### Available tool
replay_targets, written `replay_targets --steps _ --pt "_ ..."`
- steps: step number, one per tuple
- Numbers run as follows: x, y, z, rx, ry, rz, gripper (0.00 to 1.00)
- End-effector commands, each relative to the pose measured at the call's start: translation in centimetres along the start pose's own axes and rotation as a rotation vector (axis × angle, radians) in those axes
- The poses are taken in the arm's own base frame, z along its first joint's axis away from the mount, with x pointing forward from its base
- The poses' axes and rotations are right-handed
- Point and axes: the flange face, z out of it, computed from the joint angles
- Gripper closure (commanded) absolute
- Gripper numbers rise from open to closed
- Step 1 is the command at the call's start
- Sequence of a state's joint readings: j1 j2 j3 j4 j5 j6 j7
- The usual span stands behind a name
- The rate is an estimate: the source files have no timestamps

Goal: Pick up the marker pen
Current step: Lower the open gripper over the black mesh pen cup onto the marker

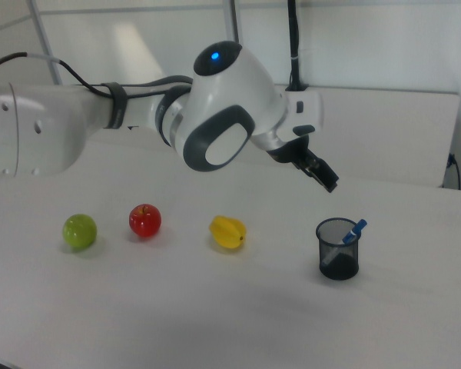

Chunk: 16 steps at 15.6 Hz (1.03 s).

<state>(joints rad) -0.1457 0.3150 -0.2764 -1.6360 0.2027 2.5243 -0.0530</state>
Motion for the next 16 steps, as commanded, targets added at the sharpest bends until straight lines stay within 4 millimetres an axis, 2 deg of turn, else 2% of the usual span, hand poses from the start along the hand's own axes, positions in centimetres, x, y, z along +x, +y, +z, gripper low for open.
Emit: replay_targets --steps 1,3,8,10,14,16 --pt "0.2 2.9 3.7 -0.022 0.093 0.079 0.03" --pt "0.5 4.9 5.4 -0.053 0.129 0.097 0.04" --pt "-0.4 7.0 9.0 -0.094 0.195 0.118 0.15" --pt "-0.4 7.2 10.0 -0.097 0.214 0.154 0.17" --pt "-0.7 6.4 11.1 -0.089 0.205 0.149 0.36" --pt "-1.0 5.8 11.8 -0.080 0.201 0.149 0.40"
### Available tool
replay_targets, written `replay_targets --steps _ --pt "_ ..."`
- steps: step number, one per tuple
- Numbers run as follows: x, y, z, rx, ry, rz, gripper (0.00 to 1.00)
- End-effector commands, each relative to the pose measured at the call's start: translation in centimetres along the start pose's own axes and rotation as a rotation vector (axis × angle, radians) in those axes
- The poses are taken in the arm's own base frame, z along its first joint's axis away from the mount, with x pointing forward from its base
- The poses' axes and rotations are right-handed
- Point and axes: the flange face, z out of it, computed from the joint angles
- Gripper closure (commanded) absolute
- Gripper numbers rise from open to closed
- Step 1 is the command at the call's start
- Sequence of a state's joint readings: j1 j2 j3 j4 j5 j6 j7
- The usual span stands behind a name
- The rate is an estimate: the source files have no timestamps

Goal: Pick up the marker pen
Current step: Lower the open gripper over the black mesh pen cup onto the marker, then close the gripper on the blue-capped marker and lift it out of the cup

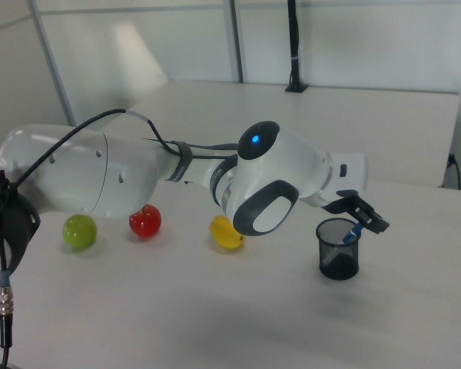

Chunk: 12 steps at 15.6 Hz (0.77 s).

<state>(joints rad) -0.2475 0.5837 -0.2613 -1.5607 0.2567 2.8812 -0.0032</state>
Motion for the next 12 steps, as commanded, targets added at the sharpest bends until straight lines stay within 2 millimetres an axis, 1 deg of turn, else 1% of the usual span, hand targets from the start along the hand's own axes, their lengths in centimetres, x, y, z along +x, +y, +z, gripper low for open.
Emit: replay_targets --steps 1,4,9,12 --pt "-0.3 -1.5 0.7 0.029 0.020 0.030 0.41" --pt "-0.9 -2.3 1.0 0.035 0.011 0.029 0.45" --pt "-1.3 -2.6 1.1 0.035 0.003 0.020 0.67" --pt "-1.4 -2.5 1.1 0.035 -0.001 0.012 0.76"
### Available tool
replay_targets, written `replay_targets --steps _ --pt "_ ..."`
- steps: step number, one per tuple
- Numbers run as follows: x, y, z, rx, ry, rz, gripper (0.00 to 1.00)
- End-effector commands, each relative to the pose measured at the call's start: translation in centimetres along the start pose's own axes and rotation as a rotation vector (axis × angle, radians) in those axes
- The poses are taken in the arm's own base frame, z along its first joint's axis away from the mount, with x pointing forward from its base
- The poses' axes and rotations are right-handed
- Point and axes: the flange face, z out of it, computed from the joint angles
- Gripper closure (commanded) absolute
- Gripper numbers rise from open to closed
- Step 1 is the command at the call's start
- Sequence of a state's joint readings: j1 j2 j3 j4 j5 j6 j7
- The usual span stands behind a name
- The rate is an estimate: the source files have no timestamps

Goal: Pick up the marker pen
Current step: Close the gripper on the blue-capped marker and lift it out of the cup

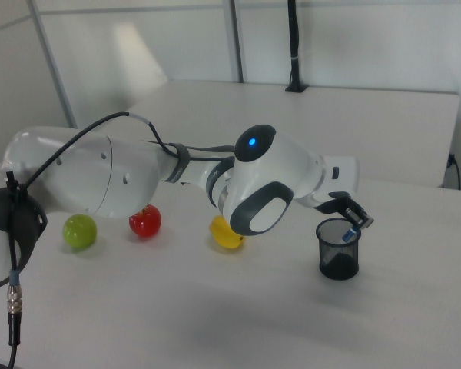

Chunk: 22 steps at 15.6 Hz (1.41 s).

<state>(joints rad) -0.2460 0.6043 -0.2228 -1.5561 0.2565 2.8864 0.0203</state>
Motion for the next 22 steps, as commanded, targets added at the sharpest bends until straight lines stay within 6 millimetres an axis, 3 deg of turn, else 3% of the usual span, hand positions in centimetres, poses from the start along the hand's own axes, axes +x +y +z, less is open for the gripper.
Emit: replay_targets --steps 1,5,10,17,22 --pt "-0.6 -0.1 0.2 0.001 0.010 0.001 0.77" --pt "-0.7 0.0 0.2 0.000 0.004 -0.022 0.87" --pt "-0.1 -0.1 -0.5 0.004 0.014 -0.027 0.90" --pt "4.6 -1.3 -7.2 0.043 0.120 -0.047 0.90" --pt "6.1 -6.5 -12.9 0.121 0.125 -0.129 0.90"
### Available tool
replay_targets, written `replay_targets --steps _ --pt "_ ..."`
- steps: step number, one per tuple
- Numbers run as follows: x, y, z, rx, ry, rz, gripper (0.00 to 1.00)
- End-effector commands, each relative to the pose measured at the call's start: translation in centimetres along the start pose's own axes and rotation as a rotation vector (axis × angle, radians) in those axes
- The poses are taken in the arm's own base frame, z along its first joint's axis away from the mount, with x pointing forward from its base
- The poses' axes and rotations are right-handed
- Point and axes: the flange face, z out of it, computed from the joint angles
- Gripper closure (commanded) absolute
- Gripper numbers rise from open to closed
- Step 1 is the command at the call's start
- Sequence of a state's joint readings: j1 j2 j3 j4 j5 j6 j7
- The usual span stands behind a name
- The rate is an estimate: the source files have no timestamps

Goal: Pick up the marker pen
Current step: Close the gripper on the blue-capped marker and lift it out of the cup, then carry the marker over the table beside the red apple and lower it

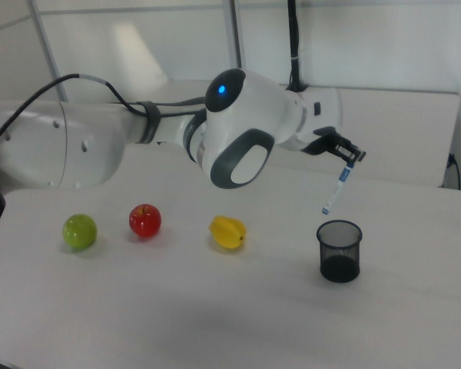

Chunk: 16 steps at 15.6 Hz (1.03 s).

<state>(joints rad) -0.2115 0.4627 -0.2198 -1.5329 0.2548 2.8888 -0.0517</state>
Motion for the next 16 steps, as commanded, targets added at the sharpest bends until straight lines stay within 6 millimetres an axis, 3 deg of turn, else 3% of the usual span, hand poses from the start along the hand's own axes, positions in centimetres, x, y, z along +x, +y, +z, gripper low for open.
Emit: replay_targets --steps 1,6,11,16 --pt "0.8 -4.0 -4.1 0.072 -0.074 -0.055 0.90" --pt "-1.3 -9.9 -7.1 0.177 -0.364 -0.162 0.90" --pt "-6.1 -16.4 -8.8 0.263 -0.662 -0.291 0.90" --pt "-11.0 -22.0 -9.2 0.306 -0.818 -0.437 0.90"
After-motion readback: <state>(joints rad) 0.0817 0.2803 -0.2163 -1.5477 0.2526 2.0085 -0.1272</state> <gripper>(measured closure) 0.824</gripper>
